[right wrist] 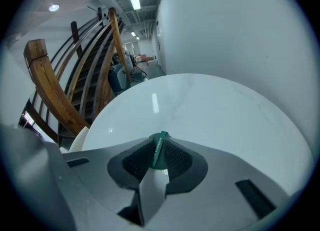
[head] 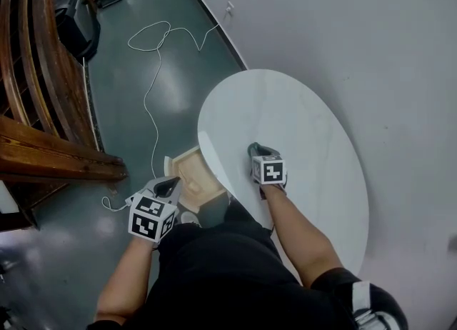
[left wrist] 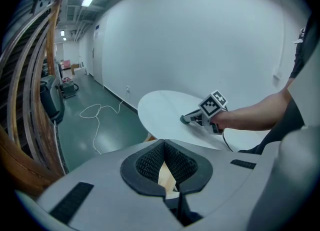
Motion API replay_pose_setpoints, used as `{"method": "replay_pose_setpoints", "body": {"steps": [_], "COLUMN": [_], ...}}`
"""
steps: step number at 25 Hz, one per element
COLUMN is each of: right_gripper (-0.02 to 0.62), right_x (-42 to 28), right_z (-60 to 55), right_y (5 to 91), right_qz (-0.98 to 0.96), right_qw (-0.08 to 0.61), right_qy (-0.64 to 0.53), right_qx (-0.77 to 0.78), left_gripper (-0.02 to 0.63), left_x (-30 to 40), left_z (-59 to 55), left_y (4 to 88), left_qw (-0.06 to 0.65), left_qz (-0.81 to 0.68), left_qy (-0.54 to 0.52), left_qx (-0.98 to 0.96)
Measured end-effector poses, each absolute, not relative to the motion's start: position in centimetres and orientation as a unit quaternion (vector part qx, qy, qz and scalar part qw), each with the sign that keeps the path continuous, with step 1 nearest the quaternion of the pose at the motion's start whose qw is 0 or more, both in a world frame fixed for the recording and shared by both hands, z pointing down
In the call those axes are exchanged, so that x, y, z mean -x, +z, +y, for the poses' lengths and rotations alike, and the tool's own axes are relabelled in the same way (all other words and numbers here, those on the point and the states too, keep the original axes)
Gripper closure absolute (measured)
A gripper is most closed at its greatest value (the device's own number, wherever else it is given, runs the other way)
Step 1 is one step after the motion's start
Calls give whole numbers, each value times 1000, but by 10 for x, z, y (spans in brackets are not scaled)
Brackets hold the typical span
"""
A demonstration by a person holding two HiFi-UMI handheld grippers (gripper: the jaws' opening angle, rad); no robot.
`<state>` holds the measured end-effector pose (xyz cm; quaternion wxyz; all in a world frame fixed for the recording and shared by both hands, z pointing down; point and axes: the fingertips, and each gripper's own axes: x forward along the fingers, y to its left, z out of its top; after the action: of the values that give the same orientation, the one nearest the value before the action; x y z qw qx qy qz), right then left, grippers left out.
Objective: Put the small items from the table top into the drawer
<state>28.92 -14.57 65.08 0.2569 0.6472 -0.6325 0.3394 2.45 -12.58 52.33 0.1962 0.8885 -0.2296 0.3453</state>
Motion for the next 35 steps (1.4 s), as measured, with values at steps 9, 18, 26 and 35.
{"method": "replay_pose_setpoints", "body": {"steps": [9,18,26,35], "right_gripper": [584,586,586,587], "right_x": [-289,-273,-237,-175], "right_z": [-143,-139,-136,-142], "right_y": [648,626,601,586], "right_qz": [-627,-651,-684,-728], "right_qw": [252,250,245,253], "right_qy": [352,331,304,280], "right_qx": [-648,-636,-617,-573], "left_gripper": [592,592,592,592], "left_x": [-24,-16,9,39], "left_z": [-125,-124,-122,-113], "left_y": [523,512,508,511], "left_qw": [194,190,193,209], "left_qz": [-225,-235,-258,-286], "left_qy": [339,321,305,291], "left_qx": [-893,-897,-896,-889]}}
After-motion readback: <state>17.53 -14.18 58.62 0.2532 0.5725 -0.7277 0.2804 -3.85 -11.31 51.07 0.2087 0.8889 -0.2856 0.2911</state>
